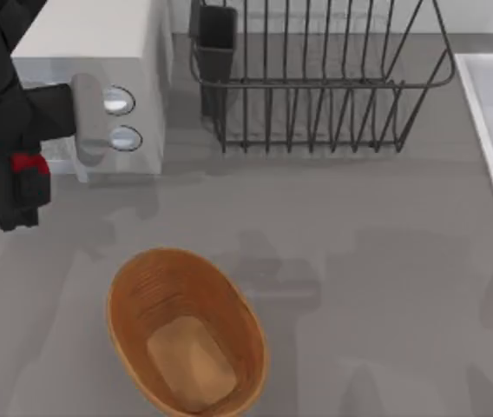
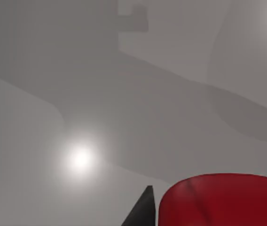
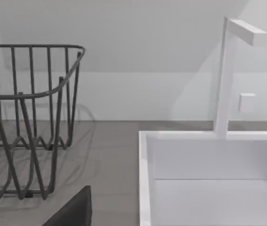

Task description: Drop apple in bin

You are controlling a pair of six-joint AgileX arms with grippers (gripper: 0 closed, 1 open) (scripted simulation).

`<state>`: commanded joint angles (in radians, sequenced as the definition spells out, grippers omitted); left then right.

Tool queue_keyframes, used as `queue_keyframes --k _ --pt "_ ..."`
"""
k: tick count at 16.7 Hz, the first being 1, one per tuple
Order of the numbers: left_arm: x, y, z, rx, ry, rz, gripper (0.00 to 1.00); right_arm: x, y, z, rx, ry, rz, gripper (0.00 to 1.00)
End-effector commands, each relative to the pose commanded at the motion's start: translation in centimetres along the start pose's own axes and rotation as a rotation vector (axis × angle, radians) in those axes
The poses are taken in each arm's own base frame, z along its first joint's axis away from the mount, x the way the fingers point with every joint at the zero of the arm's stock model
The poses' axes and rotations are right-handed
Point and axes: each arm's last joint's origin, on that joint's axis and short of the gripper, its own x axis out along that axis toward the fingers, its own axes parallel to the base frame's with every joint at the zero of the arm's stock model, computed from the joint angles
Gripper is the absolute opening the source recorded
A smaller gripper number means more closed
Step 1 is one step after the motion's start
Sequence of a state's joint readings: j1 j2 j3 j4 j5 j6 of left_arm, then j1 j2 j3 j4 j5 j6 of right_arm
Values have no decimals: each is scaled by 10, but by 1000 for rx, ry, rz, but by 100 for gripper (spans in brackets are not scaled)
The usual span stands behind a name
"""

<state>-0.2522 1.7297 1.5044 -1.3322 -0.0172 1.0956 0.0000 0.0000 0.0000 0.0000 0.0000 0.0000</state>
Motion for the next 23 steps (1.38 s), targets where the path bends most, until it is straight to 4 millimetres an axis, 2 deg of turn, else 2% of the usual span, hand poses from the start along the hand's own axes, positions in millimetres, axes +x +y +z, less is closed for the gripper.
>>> queue_keyframes --k 2,4,7,9,11,17,23 --pt "0 -36 47 112 23 10 0 0 0 0 0 0 0 100" --pt "-1 -74 82 207 39 30 0 0 0 0 0 0 0 100" --pt "-4 -123 112 297 50 69 0 0 0 0 0 0 0 100" --pt "-5 -142 119 323 50 92 0 0 0 0 0 0 0 100" --pt "-6 -151 122 332 48 103 0 0 0 0 0 0 0 100" --pt "-1 -148 122 325 50 98 0 0 0 0 0 0 0 100" --pt "51 -144 121 326 38 109 0 0 0 0 0 0 0 100"
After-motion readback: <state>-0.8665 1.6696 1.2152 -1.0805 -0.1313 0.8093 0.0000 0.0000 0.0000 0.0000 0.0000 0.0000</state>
